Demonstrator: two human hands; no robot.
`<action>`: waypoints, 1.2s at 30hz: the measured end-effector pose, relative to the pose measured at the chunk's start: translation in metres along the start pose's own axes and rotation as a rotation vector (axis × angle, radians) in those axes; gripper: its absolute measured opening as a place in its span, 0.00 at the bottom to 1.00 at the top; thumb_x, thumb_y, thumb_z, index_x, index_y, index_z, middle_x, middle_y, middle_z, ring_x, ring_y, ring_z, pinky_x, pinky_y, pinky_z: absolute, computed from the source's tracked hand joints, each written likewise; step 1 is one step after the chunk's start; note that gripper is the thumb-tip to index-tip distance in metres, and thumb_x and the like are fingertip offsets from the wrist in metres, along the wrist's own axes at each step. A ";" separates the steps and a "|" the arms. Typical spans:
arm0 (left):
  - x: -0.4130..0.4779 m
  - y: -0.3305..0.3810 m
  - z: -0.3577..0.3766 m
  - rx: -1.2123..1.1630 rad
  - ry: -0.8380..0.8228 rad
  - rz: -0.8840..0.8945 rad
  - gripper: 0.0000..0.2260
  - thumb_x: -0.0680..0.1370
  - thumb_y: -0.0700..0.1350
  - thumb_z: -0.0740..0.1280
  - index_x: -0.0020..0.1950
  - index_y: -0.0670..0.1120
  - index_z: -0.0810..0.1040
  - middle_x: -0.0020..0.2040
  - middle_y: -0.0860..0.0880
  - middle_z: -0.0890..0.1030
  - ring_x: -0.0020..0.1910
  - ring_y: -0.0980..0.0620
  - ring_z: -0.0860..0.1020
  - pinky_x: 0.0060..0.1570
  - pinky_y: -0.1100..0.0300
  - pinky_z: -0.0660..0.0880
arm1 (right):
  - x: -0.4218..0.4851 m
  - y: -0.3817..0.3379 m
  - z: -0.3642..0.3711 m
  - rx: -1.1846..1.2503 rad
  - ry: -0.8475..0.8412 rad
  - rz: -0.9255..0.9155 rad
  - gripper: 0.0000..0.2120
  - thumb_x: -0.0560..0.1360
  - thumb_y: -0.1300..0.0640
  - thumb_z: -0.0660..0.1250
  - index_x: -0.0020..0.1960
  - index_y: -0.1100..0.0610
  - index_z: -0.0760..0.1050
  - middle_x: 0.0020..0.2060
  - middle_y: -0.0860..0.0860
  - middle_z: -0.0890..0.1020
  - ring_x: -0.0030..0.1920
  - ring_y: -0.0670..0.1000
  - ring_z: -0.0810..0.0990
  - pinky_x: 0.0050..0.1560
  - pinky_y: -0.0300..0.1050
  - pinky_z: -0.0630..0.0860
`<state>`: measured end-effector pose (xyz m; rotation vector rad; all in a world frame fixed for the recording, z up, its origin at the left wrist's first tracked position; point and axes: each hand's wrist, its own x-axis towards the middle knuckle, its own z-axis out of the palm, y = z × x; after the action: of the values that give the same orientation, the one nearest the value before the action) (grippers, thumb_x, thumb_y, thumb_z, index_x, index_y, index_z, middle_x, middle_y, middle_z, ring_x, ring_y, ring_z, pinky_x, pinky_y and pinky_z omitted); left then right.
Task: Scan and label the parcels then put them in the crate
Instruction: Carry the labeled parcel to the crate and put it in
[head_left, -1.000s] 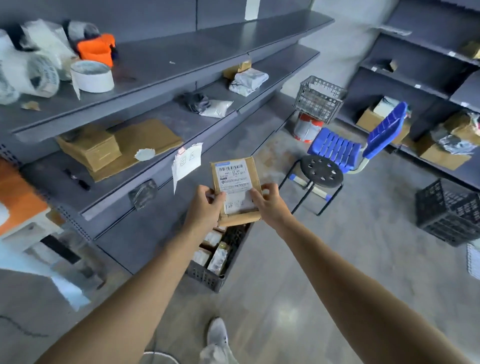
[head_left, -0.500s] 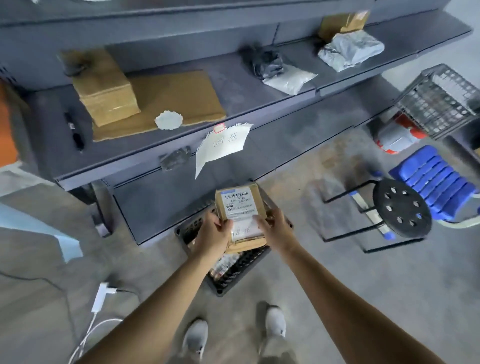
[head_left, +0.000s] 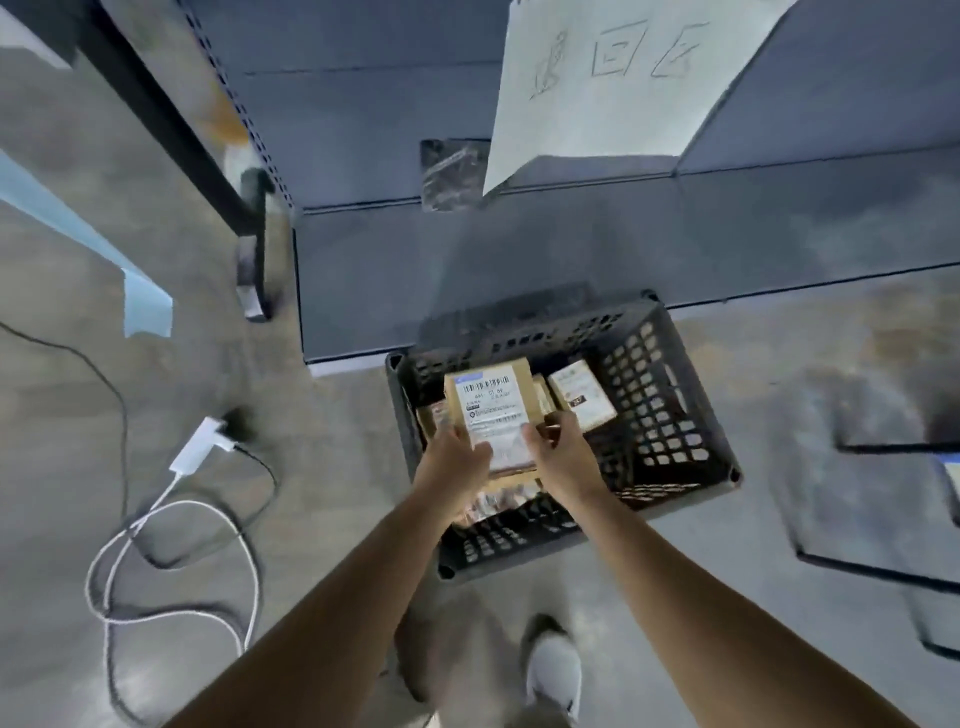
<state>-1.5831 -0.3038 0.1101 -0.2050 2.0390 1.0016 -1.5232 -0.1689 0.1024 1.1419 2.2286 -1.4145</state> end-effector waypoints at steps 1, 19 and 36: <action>0.016 -0.010 0.006 -0.011 -0.006 -0.006 0.17 0.77 0.43 0.62 0.66 0.45 0.72 0.51 0.46 0.82 0.34 0.53 0.78 0.27 0.64 0.72 | 0.014 0.010 0.011 -0.014 -0.009 -0.010 0.11 0.81 0.50 0.63 0.57 0.55 0.67 0.41 0.43 0.75 0.40 0.42 0.75 0.34 0.34 0.70; 0.121 -0.063 0.053 0.144 0.143 -0.193 0.30 0.77 0.42 0.61 0.76 0.42 0.52 0.63 0.39 0.72 0.55 0.43 0.77 0.43 0.55 0.78 | 0.130 0.073 0.088 -0.246 -0.246 -0.030 0.15 0.82 0.45 0.56 0.65 0.51 0.65 0.42 0.47 0.80 0.33 0.47 0.77 0.27 0.40 0.69; -0.205 0.122 -0.088 0.781 0.356 0.223 0.37 0.80 0.59 0.60 0.79 0.50 0.42 0.80 0.45 0.45 0.78 0.41 0.47 0.73 0.43 0.58 | -0.114 -0.155 -0.138 -0.736 -0.009 -0.348 0.34 0.78 0.37 0.59 0.78 0.48 0.54 0.77 0.51 0.61 0.77 0.54 0.57 0.71 0.64 0.62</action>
<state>-1.5627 -0.3270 0.3627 0.2831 2.6633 0.2333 -1.5375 -0.1385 0.3372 0.5129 2.6676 -0.5554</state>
